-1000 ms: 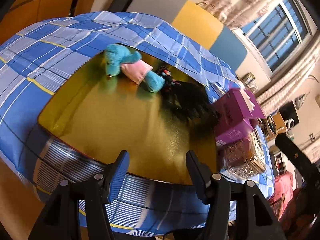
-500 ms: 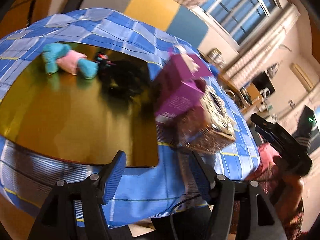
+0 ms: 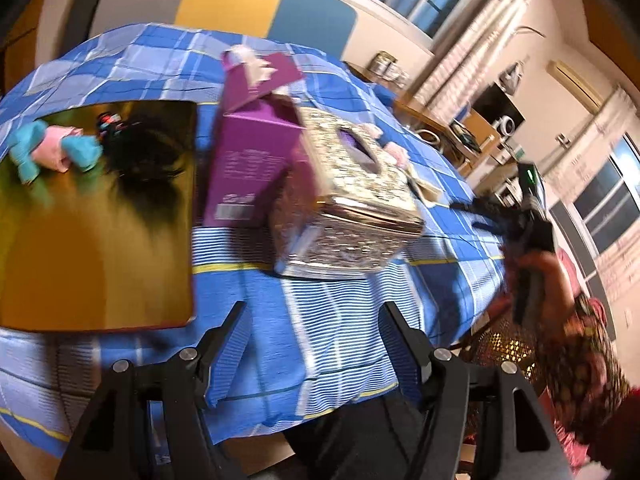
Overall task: Organize soft objects
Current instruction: 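Reach the right tool to the cream knitted sleeve and grasp it, then grasp the plastic-wrapped white item with the left tool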
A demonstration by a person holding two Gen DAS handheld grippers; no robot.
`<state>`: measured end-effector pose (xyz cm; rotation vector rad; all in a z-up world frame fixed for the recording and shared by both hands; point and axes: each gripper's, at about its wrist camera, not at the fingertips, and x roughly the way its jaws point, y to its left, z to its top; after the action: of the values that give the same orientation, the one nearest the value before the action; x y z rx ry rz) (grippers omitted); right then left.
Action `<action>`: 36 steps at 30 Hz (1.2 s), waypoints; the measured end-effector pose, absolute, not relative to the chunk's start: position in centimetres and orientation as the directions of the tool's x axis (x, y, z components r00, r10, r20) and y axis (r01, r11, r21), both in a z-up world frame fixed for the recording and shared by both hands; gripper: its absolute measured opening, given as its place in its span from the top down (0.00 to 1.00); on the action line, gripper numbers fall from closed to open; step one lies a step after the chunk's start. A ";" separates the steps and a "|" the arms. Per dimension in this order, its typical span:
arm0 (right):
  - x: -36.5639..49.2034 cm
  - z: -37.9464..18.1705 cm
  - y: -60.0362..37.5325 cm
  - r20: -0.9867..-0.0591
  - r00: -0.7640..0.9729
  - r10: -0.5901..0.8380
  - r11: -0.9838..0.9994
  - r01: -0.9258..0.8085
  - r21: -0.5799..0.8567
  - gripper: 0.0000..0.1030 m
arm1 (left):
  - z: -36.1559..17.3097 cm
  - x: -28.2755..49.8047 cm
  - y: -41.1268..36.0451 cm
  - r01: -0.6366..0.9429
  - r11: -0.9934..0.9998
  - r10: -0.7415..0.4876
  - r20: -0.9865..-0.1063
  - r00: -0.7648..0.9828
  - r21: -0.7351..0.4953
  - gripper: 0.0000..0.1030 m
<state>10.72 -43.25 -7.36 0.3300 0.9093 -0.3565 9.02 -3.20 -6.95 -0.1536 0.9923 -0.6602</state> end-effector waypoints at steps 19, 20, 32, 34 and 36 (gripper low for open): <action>20.8 -13.2 -51.2 -0.822 0.568 -0.022 0.917 0.339 0.210 0.21 | -3.4 8.8 -13.3 0.608 0.699 -0.639 -0.712 0.292 -0.378 0.36; 21.0 -13.5 -51.1 -0.829 0.559 -0.017 0.917 0.339 0.210 0.24 | -3.2 8.9 -13.9 0.611 0.696 -0.640 -0.711 0.292 -0.376 0.36; 21.1 -13.2 -50.4 -0.860 0.510 -0.013 0.927 0.328 0.180 0.62 | -0.4 11.2 -20.3 0.637 0.701 -0.612 -0.729 0.306 -0.321 0.36; 20.7 -12.8 -50.6 -0.861 0.509 0.005 0.918 0.339 0.206 0.62 | -0.1 12.2 -21.9 0.631 0.712 -0.593 -0.745 0.304 -0.309 0.36; 20.6 -12.6 -50.7 -0.862 0.508 0.001 0.911 0.355 0.210 0.62 | 0.1 13.1 -23.3 0.627 0.718 -0.584 -0.751 0.307 -0.303 0.36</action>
<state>20.56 -50.65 -12.57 0.3863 1.0222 -0.2195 13.10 -23.29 0.15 0.0499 0.9712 -0.8017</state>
